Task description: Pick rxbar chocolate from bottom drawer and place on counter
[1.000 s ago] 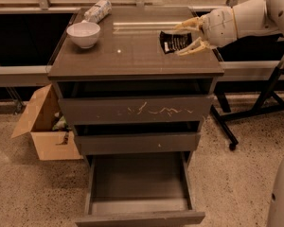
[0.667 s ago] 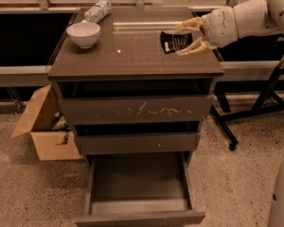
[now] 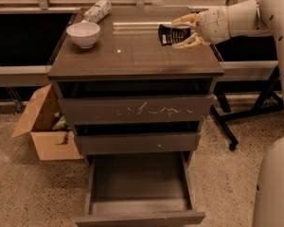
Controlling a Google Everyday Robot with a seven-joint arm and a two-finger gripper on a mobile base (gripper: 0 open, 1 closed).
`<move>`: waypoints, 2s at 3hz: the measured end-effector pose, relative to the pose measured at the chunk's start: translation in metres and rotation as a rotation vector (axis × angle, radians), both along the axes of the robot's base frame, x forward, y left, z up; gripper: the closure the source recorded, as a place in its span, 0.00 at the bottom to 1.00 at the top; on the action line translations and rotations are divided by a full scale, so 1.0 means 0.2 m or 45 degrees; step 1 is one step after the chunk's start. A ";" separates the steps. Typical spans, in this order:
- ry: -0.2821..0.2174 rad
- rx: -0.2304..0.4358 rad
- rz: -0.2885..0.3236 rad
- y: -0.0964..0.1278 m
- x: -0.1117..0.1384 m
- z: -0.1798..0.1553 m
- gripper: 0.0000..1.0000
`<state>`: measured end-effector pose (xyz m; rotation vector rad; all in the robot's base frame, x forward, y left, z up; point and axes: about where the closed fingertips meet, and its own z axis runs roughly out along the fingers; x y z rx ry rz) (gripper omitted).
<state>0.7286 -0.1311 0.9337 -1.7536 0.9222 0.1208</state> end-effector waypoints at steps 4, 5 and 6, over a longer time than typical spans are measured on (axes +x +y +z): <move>0.035 0.206 -0.417 -0.22 0.57 -0.11 0.75; 0.080 0.244 -0.461 -0.26 0.61 -0.15 0.50; 0.108 0.260 -0.477 -0.28 0.62 -0.17 0.28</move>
Offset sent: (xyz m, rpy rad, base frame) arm 0.1153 -0.0565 0.0044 0.1017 -0.0460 -0.3143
